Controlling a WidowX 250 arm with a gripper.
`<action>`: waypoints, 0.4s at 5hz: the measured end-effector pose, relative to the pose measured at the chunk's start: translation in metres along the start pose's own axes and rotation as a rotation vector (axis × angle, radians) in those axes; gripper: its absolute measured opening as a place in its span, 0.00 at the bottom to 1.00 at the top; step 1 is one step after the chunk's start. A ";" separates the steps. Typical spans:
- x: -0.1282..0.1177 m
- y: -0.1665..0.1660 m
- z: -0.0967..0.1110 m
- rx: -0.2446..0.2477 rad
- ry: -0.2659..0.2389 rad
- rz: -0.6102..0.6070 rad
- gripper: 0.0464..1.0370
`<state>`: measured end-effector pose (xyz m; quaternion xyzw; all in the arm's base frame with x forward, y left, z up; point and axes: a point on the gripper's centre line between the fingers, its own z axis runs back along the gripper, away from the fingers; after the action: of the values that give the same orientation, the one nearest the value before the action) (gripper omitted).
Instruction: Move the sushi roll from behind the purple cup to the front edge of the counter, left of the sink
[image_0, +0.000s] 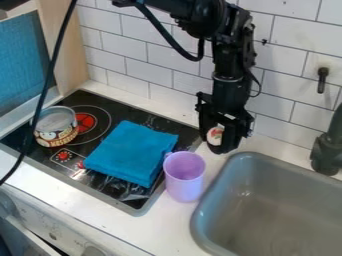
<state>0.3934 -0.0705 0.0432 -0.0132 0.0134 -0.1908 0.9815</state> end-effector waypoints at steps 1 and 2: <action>-0.002 0.003 0.001 0.016 0.013 0.016 0.57; -0.007 0.005 0.008 0.037 0.028 0.038 0.56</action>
<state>0.3895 -0.0632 0.0513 0.0079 0.0238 -0.1723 0.9847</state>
